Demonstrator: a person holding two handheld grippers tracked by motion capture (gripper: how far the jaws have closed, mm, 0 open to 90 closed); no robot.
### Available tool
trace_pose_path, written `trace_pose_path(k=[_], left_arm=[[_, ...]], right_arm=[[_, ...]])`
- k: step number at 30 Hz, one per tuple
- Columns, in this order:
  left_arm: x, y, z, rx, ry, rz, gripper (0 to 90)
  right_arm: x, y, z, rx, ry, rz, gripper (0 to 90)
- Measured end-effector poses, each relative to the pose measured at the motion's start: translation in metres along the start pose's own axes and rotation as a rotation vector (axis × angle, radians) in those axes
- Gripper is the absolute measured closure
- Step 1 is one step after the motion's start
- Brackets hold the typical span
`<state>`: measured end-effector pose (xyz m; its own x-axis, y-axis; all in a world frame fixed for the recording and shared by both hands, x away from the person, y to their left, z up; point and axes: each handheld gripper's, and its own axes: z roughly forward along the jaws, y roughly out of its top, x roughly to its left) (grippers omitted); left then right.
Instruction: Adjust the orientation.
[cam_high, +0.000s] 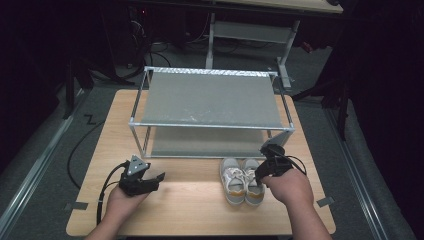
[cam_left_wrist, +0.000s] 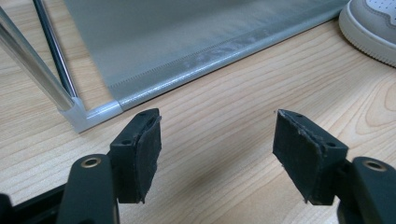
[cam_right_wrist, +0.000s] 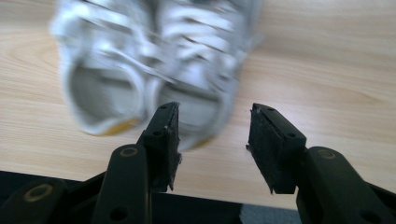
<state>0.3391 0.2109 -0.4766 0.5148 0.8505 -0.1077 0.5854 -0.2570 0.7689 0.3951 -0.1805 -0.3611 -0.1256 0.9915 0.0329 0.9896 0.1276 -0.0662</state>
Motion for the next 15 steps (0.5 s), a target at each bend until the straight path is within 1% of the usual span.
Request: trace_pose_path(k=[1, 2, 4, 5, 6, 7, 8, 11, 12, 13, 15], left_arm=[[0.000, 0.000, 0.000, 0.000, 0.001, -0.002, 32.9], [0.000, 0.000, 0.001, 0.000, 0.001, -0.003, 32.9], [0.000, 0.000, 0.001, 0.001, 0.001, -0.004, 32.9], [0.000, 0.000, 0.001, 0.003, 0.000, 0.002, 33.0], [0.000, 0.000, 0.001, 0.003, 0.000, 0.002, 33.0], [-0.001, 0.000, 0.001, 0.000, 0.000, 0.003, 32.9], [-0.001, 0.000, 0.001, 0.000, 0.000, 0.003, 33.0], [-0.003, 0.000, 0.001, -0.002, -0.001, 0.011, 33.0], [-0.003, 0.000, 0.001, -0.002, -0.001, 0.011, 32.9], [-0.003, 0.000, 0.001, -0.002, -0.003, 0.009, 32.9], [-0.003, 0.000, 0.001, -0.003, -0.003, 0.008, 32.9]], right_arm=[[0.004, 0.001, 0.000, -0.004, 0.006, -0.005, 53.6], [0.004, 0.001, 0.000, -0.004, 0.006, -0.005, 53.6], [0.013, 0.003, 0.002, -0.001, 0.008, -0.017, 54.0], [0.019, 0.004, 0.005, 0.005, 0.011, -0.029, 54.4], [0.019, 0.004, 0.005, 0.005, 0.011, -0.029, 54.4], [0.026, 0.004, 0.010, 0.010, 0.015, -0.039, 55.4], [0.026, 0.004, 0.010, 0.010, 0.015, -0.039, 55.4], [0.032, 0.003, 0.021, 0.019, 0.024, -0.043, 58.5], [0.032, 0.003, 0.021, 0.019, 0.024, -0.043, 58.5], [0.033, 0.004, 0.024, 0.014, 0.031, -0.029, 60.9], [0.033, 0.004, 0.026, 0.009, 0.030, -0.031, 61.9]])
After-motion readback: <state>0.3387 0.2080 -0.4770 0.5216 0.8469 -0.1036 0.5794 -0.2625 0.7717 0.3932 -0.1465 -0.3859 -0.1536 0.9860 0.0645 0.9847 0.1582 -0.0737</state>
